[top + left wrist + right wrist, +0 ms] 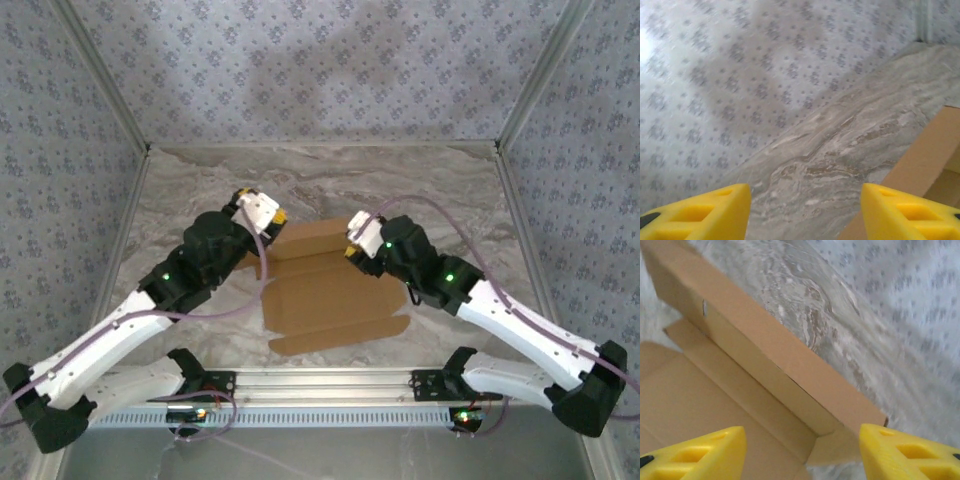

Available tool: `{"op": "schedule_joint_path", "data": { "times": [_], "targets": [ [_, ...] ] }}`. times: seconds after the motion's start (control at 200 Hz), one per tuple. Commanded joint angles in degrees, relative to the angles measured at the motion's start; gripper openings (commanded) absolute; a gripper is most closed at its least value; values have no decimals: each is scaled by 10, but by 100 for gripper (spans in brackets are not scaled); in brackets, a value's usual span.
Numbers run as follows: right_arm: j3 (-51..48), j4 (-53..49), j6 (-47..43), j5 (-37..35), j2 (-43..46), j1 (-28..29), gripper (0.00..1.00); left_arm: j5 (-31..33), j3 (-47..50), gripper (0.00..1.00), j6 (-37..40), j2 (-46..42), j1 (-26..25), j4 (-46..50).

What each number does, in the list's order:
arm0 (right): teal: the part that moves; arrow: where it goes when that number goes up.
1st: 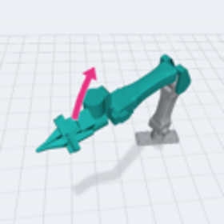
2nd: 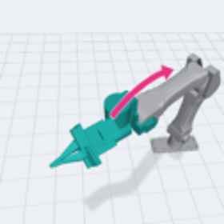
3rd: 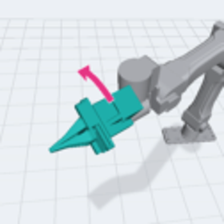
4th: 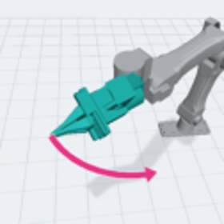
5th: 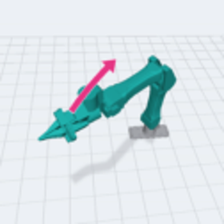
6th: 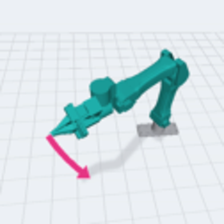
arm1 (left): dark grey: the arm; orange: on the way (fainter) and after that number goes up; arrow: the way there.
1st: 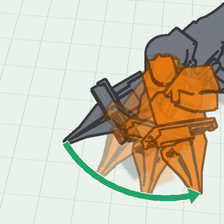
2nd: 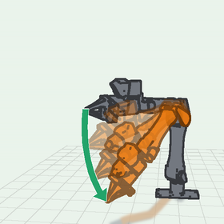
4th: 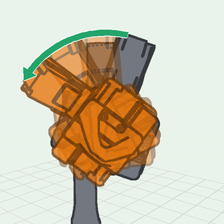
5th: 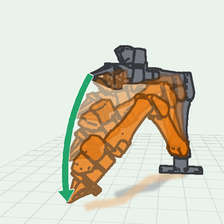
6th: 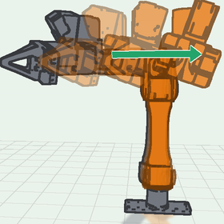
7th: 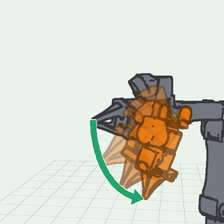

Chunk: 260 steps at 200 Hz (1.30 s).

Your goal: Fold the paper box

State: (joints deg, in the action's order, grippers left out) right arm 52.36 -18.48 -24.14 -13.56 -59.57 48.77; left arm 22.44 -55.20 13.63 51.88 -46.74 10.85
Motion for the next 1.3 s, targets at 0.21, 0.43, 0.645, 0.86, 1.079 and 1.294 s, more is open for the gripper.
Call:
{"op": "schedule_joint_path", "data": {
  "times": [0.21,0.43,0.645,0.86,1.079,1.294],
  "targets": [
    [124,-15,124,19,-90,-27,78,65,21,58,-177,-63,53,110],
    [65,6,584,44,-37,-25,54,40,29,59,-230,-70,88,130],
    [5,15,831,22,-2,-30,66,7,56,60,-251,-78,108,103],
    [57,-113,462,-71,-22,-113,69,24,61,61,-260,-77,117,114],
    [-193,232,137,125,71,-179,63,32,67,61,-271,-77,139,109],
    [-324,500,116,190,9,-233,58,11,77,61,-273,-84,157,95]
  ]
}}
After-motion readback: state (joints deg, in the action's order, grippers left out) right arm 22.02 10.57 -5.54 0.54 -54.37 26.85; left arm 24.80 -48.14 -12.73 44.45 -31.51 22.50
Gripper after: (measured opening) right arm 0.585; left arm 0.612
